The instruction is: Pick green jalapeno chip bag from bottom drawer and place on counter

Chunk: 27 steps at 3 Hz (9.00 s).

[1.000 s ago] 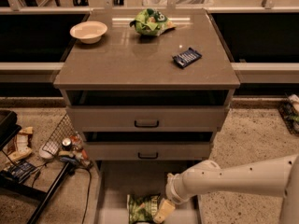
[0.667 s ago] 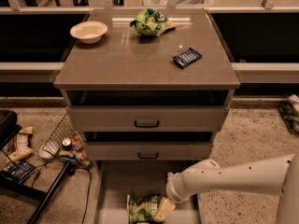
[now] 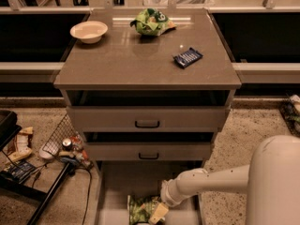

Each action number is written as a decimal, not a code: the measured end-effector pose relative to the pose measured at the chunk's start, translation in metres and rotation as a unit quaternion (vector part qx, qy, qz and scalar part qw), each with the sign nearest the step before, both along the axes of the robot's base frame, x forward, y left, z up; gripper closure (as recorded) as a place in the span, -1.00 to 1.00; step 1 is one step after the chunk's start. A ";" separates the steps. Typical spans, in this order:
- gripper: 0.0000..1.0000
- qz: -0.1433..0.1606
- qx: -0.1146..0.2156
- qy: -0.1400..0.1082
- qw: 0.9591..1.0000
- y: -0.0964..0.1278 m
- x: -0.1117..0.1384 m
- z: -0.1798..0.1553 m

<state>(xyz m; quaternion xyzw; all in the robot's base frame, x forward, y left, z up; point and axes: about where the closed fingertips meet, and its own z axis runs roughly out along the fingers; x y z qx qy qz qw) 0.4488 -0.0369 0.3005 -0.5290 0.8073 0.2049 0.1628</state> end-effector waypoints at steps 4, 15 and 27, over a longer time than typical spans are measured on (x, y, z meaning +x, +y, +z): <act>-0.41 -0.043 0.113 0.040 0.992 0.039 -0.015 -0.187; 1.00 0.165 0.074 0.097 0.979 -0.088 0.083 0.228; -0.38 0.059 0.116 -0.232 0.964 0.022 0.305 0.604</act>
Offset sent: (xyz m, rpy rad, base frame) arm 0.0027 0.0330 -0.1878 0.2525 0.0401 -0.0929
